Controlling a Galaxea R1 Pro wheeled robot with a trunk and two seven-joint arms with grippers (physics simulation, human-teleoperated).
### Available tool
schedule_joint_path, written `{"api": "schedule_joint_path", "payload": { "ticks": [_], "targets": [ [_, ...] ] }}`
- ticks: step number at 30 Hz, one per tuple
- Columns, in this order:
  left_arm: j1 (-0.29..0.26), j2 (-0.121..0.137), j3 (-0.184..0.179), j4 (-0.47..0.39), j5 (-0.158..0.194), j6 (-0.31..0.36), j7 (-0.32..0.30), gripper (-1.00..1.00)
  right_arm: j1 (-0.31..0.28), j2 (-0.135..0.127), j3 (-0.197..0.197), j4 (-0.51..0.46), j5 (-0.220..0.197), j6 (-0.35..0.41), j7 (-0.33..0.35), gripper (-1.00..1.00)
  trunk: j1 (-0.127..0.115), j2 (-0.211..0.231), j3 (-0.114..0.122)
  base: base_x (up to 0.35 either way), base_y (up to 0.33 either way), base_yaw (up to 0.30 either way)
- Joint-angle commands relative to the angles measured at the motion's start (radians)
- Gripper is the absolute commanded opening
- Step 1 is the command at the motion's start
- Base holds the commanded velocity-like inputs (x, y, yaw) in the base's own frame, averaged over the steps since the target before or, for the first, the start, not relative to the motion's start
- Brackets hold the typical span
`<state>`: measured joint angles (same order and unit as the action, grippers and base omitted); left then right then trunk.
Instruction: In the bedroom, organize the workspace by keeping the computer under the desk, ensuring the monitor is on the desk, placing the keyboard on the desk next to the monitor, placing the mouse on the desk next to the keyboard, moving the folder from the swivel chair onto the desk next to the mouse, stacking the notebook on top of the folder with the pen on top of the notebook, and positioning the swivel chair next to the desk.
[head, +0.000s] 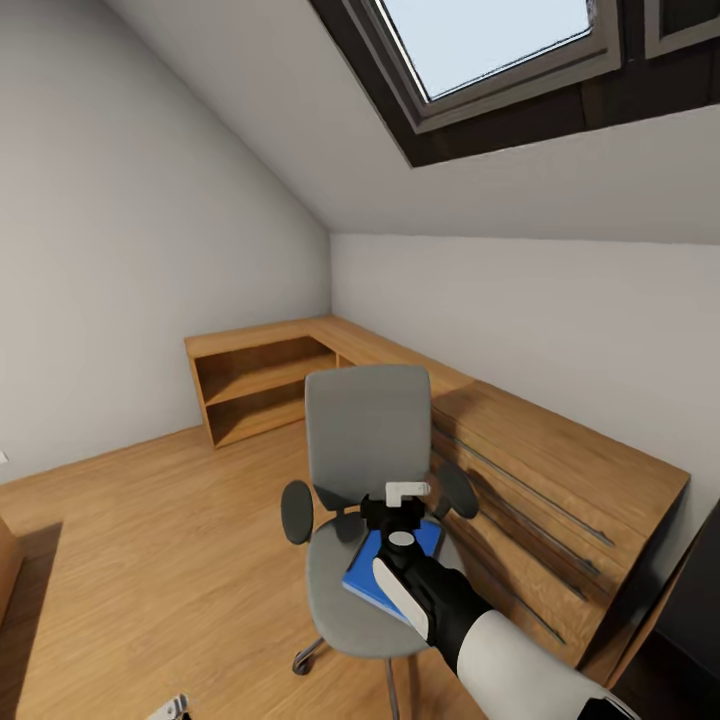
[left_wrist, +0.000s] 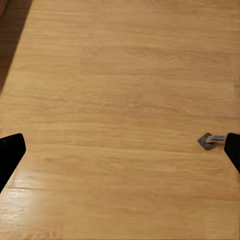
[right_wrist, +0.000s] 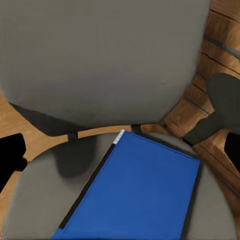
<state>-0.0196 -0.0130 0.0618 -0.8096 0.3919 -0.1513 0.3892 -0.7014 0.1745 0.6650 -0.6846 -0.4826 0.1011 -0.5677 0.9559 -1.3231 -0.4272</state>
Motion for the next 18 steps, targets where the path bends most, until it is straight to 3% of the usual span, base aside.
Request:
{"api": "schedule_joint_path", "payload": {
  "ticks": [1,2,4,5,6,7,10,14,18],
  "targets": [
    [0.0,0.005,0.018,-0.027,0.012,0.022,-0.002,1.0,-0.001,0.0,0.003,0.004,-0.003,0.007,0.005,1.0,0.004,-0.008,-0.004,0.0,0.0,0.0],
    [0.0,0.009,0.026,-0.045,0.014,0.046,-0.003,1.0,-0.001,0.0,0.003,0.008,-0.003,0.008,0.01,1.0,0.008,-0.015,-0.008,0.0,0.0,0.0],
    [0.0,0.027,0.052,-0.114,0.032,0.161,-0.007,1.0,-0.002,0.0,0.0,0.025,-0.006,0.009,0.021,1.0,0.015,-0.029,-0.014,0.0,0.0,0.0],
    [0.0,0.04,0.069,-0.174,0.061,0.266,-0.019,1.0,-0.003,0.0,-0.008,0.034,-0.008,0.011,0.029,1.0,0.019,-0.036,-0.017,0.0,0.0,0.0],
    [0.0,0.046,0.078,-0.206,0.081,0.322,-0.027,1.0,-0.003,0.0,-0.015,0.037,-0.009,0.011,0.034,1.0,0.023,-0.043,-0.02,0.0,0.0,0.0],
    [0.0,0.055,0.094,-0.272,0.124,0.427,-0.047,1.0,-0.004,0.0,-0.036,0.042,-0.012,0.014,0.044,1.0,0.027,-0.05,-0.023,0.0,0.0,0.0],
    [0.0,0.067,0.132,-0.417,0.201,0.602,-0.083,1.0,-0.009,0.0,-0.101,0.063,-0.029,0.038,0.077,1.0,0.038,-0.071,-0.033,0.0,0.0,0.0],
    [0.0,0.071,0.151,-0.525,0.229,0.671,-0.095,1.0,-0.041,0.0,-0.148,0.107,-0.054,0.101,0.122,1.0,0.054,-0.099,-0.045,0.0,0.0,0.0],
    [0.0,0.073,0.16,-0.651,0.245,0.745,-0.098,1.0,-0.134,0.0,-0.17,0.209,-0.092,0.144,0.166,1.0,0.069,-0.127,-0.058,0.0,0.0,0.0]
  ]
}}
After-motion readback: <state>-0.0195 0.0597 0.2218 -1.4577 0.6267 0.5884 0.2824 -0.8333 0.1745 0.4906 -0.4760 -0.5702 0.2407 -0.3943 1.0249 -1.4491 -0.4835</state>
